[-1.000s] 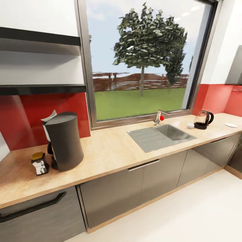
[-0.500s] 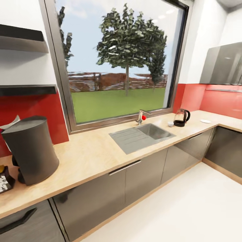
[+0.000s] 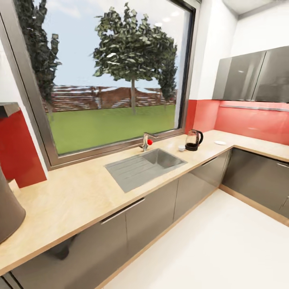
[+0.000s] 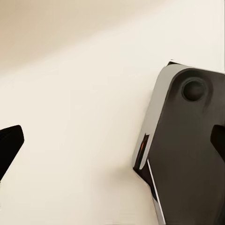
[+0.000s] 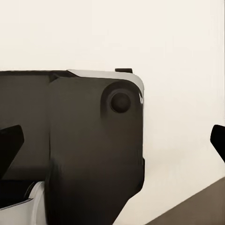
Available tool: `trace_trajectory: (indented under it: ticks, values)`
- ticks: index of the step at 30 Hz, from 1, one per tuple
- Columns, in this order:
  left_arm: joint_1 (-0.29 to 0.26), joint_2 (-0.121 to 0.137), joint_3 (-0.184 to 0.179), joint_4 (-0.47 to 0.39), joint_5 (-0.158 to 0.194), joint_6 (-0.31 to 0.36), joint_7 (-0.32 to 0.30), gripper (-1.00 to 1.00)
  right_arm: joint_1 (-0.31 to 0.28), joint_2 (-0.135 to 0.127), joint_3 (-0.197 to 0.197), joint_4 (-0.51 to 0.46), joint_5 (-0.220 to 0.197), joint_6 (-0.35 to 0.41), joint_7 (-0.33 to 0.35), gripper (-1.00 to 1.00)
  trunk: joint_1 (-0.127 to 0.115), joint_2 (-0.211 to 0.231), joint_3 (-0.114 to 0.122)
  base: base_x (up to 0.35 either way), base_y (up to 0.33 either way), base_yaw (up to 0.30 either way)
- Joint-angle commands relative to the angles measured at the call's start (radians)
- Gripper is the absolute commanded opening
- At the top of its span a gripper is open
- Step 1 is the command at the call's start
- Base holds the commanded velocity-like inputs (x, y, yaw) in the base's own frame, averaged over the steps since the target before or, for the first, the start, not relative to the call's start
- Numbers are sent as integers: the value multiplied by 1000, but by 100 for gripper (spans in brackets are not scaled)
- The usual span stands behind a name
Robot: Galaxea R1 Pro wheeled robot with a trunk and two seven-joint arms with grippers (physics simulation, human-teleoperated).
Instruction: Set up a coffee station on the kitchen countertop: keep the coffee maker on the countertop, move the bottle of coffee from the kitchen shelf to the counter next to the coffee maker, place a paper coffee filter on top of the coffee maker, put the saucer next to the coffee maker with the coffee cup on the saucer, and place the electric kettle next to the coffee maker.
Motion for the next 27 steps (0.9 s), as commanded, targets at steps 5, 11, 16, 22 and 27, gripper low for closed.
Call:
trace_trajectory:
  ticks: [5,11,16,22,27]
  values:
    - [1,11,7,35,-51,5,-5,100,0,0,-7,1,6,-3,0,100,1,0,0,241,-197,-267]
    - [1,18,11,132,-190,8,24,100,0,0,-7,1,6,-3,-2,100,1,0,0,241,-194,-267]
    - [1,15,13,142,-203,10,117,100,0,-1,-8,1,6,-3,-2,100,1,0,0,242,-188,-267]
    - [1,14,13,142,-203,10,134,100,0,-3,-8,1,5,-3,-2,100,1,0,0,243,-184,-267]
    - [1,14,18,141,-201,7,135,100,0,-3,-7,1,5,-3,-2,100,1,0,0,251,-178,-267]
